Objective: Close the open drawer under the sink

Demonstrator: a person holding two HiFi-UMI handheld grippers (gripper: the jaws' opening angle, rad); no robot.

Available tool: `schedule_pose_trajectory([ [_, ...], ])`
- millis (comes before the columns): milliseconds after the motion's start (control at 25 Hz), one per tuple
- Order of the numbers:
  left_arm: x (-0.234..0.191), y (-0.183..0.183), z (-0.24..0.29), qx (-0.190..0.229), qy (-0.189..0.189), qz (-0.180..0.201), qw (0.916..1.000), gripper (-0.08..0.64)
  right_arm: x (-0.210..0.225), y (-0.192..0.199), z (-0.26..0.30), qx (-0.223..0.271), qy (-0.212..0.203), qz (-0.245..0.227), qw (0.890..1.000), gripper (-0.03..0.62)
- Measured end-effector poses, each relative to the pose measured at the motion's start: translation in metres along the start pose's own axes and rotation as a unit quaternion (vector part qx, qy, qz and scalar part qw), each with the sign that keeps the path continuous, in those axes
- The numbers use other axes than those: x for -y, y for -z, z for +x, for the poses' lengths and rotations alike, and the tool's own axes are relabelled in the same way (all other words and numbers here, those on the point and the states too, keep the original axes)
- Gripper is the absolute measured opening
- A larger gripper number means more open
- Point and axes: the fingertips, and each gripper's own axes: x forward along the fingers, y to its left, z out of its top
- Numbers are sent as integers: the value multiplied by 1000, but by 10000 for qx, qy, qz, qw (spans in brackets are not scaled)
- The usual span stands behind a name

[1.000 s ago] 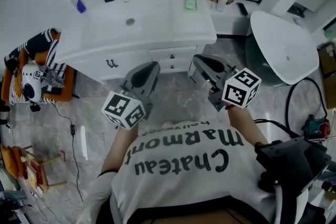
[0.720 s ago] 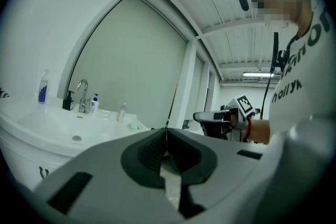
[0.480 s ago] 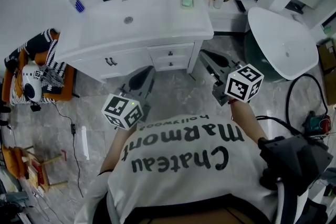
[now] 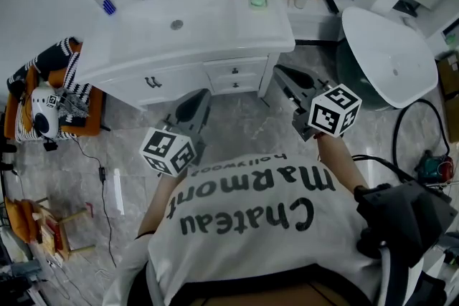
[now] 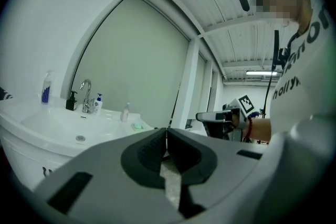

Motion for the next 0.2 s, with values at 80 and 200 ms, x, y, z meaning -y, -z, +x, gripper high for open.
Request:
schedule_pose_trajectory([
  [80, -1, 1, 0, -9, -8, -10, 10000, 10, 1, 1, 1, -2, -8, -7, 10000, 11],
  [200, -2, 2, 2, -20, -13, -11, 10000, 10, 2, 1, 1, -5, -18, -12, 10000, 11],
])
